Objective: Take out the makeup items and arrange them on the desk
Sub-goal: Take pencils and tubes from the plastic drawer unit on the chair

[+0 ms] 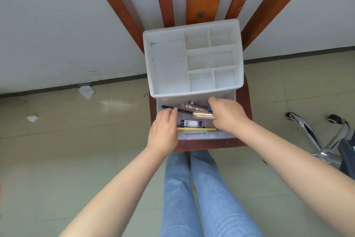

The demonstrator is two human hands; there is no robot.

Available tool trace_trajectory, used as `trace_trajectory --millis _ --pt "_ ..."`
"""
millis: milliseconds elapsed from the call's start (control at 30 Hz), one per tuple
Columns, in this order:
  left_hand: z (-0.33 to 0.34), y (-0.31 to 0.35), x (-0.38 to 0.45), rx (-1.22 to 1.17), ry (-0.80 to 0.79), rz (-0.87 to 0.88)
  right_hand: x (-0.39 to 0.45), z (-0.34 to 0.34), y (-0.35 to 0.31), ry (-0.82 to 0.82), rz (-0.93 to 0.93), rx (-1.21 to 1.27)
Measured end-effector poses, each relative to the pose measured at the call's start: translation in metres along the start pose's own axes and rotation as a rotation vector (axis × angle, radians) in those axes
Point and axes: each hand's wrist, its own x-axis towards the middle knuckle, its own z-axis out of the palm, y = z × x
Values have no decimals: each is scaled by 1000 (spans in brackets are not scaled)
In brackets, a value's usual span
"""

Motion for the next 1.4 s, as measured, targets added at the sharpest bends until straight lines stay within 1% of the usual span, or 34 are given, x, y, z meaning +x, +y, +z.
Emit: trace_trajectory --millis 67,167,233,333,400,467,567,667,833,900,967,1033,1133,1400 --pt "0 5 10 48 -147 -42 -12 -5 7 15 38 20" --pt "0 11 29 162 -252 -65 -34 -5 24 21 148 124" --pt "-1 15 38 236 -342 -36 -48 2 35 10 256 281" --pt "0 18 47 342 -441 59 -63 30 44 -8 414 620" --pt "2 17 49 368 -475 141 -70 51 42 -18 469 820" --pt "3 15 51 381 -468 184 -73 66 36 -17 484 973" --pt "6 13 52 442 -434 240 -70 76 28 12 511 1123" --pt "14 17 47 548 -437 332 -67 76 22 61 566 1231" --pt "20 24 44 657 -435 351 -69 75 20 121 584 1358" --pt "18 23 47 693 -343 430 -68 75 20 117 582 1386" --pt "20 18 49 732 -295 454 -67 77 19 115 583 1398" --pt "22 18 52 671 -295 422 -67 78 18 121 593 1404" --pt "27 26 55 571 -379 315 -65 80 19 124 605 1401" --pt "19 24 59 397 -431 227 -67 80 18 122 588 1387"
